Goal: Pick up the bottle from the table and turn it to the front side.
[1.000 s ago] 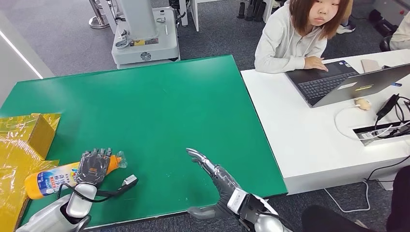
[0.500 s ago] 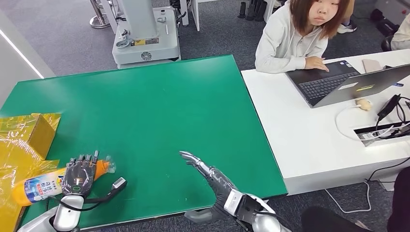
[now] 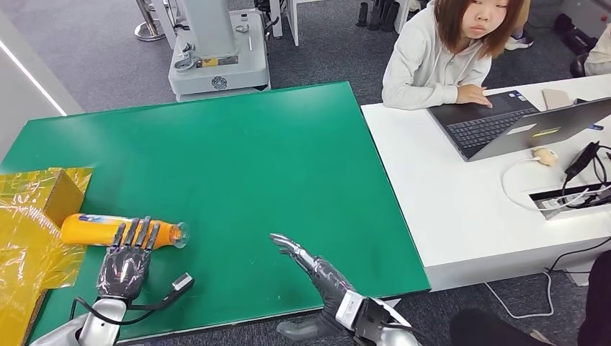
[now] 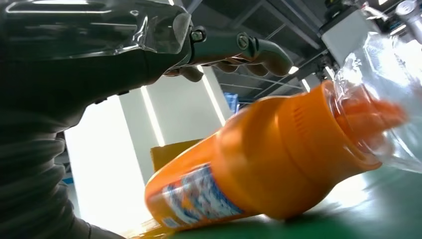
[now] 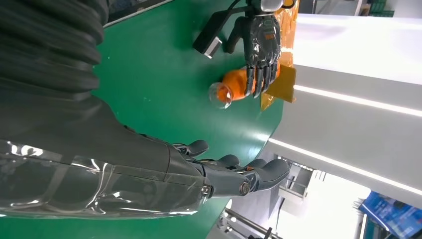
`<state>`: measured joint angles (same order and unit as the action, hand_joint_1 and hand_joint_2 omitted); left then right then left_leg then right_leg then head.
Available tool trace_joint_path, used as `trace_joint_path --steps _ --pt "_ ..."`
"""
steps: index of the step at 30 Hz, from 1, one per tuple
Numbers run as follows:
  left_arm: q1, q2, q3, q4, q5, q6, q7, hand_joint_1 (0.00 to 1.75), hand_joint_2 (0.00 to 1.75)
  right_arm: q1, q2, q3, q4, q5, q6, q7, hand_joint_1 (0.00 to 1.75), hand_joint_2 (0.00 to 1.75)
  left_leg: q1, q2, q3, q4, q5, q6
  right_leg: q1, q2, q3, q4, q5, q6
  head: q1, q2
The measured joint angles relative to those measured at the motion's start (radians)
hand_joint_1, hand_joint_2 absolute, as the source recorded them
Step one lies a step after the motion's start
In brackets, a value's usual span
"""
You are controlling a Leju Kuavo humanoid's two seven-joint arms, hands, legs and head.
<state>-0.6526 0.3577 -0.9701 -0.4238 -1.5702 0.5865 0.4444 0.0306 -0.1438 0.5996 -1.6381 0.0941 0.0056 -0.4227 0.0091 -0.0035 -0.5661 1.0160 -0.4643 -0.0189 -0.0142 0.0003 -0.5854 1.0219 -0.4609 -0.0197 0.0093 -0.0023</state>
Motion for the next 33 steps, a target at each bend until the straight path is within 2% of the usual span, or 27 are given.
trace_joint_path --steps 9,11,13,14,15,16,19,20,21,22,25,30,33 --pt "-0.001 -0.001 -0.012 0.000 0.000 0.015 -0.003 0.00 1.75 0.009 -0.002 0.000 0.000 -0.003 -0.002 0.000 0.00 1.75 0.000 0.000 0.001 0.000 0.000 0.000 0.000 0.000 0.000 0.000 0.000 0.000 0.000 0.000" --pt "-0.001 -0.002 -0.011 0.000 0.011 0.035 -0.019 0.00 1.75 0.014 -0.002 0.000 0.000 -0.009 -0.004 0.000 0.00 1.75 0.000 0.000 0.001 0.000 0.000 0.000 0.000 0.000 0.000 0.000 0.000 0.000 0.000 0.000" --pt "0.003 -0.007 0.010 -0.010 0.073 0.052 -0.071 0.00 1.75 0.023 -0.002 0.000 0.000 -0.013 -0.006 0.002 0.00 1.75 0.000 -0.001 0.001 0.000 0.000 0.000 0.000 -0.001 0.001 0.000 0.000 0.000 0.000 0.000" --pt "0.011 -0.012 0.038 -0.027 0.139 0.057 -0.132 0.00 1.75 0.028 -0.002 0.000 -0.001 -0.013 -0.009 0.004 0.00 1.75 -0.001 -0.001 0.002 0.000 0.000 0.000 -0.001 -0.002 0.001 0.000 0.000 0.000 0.000 0.000" --pt "0.028 -0.022 0.083 -0.056 0.233 0.060 -0.229 0.00 1.75 0.034 -0.002 0.000 -0.001 -0.014 -0.012 0.009 0.00 1.75 -0.002 -0.002 0.003 0.000 -0.001 0.001 -0.002 -0.002 0.002 0.000 -0.001 0.001 0.000 0.000" --pt "0.054 -0.040 0.144 -0.093 0.345 0.062 -0.364 0.00 1.75 0.038 -0.002 0.000 -0.002 -0.017 -0.017 0.014 0.00 1.75 -0.004 -0.003 0.003 0.000 -0.001 0.002 -0.003 -0.003 0.001 0.000 -0.002 0.002 -0.001 0.000" --pt "0.177 -0.148 0.415 -0.218 0.787 0.062 -0.891 0.00 1.75 0.040 -0.004 0.001 0.002 -0.054 -0.025 0.018 0.00 1.75 -0.005 0.000 -0.001 0.001 0.000 0.003 -0.005 0.000 -0.003 0.000 0.000 0.002 0.001 0.000" --pt "0.215 -0.186 0.504 -0.261 0.936 0.062 -1.034 0.00 1.75 0.036 -0.006 0.001 0.007 -0.074 -0.026 0.014 0.00 1.75 -0.005 0.004 -0.003 0.001 -0.001 0.003 -0.005 0.004 -0.005 0.000 0.002 0.002 0.002 0.000" --pt "0.247 -0.220 0.575 -0.306 1.061 0.061 -1.122 0.00 1.75 0.032 -0.008 0.002 0.013 -0.094 -0.029 0.009 0.00 1.75 -0.005 0.008 -0.004 0.001 -0.001 0.003 -0.005 0.008 -0.006 0.000 0.003 0.002 0.002 0.000" --pt "0.275 -0.247 0.632 -0.356 1.165 0.060 -1.165 0.00 1.75 0.029 -0.010 0.004 0.021 -0.112 -0.032 0.005 0.00 1.75 -0.006 0.011 -0.004 0.001 -0.002 0.004 -0.005 0.011 -0.007 0.000 0.004 0.003 0.001 0.000" --pt "0.366 -0.305 0.703 -0.526 1.351 0.055 -1.159 0.00 1.75 0.024 -0.016 0.007 0.040 -0.142 -0.051 -0.008 0.00 1.75 -0.007 0.011 -0.005 0.002 -0.003 0.007 -0.006 0.011 -0.009 -0.002 0.003 0.005 0.000 0.000" --pt "0.459 -0.345 0.690 -0.782 1.450 0.012 -1.151 0.00 1.75 0.044 -0.017 0.004 0.022 -0.163 -0.126 -0.044 0.00 1.75 -0.006 0.007 -0.008 0.003 -0.004 0.008 -0.006 0.007 -0.009 -0.002 0.001 0.007 0.000 0.000" --pt "0.491 -0.356 0.658 -0.873 1.455 -0.015 -1.151 0.00 1.75 0.061 -0.015 -0.004 -0.007 -0.177 -0.159 -0.047 0.00 1.75 -0.006 0.007 -0.008 0.003 -0.005 0.008 -0.006 0.007 -0.010 -0.002 0.000 0.007 0.000 0.000"
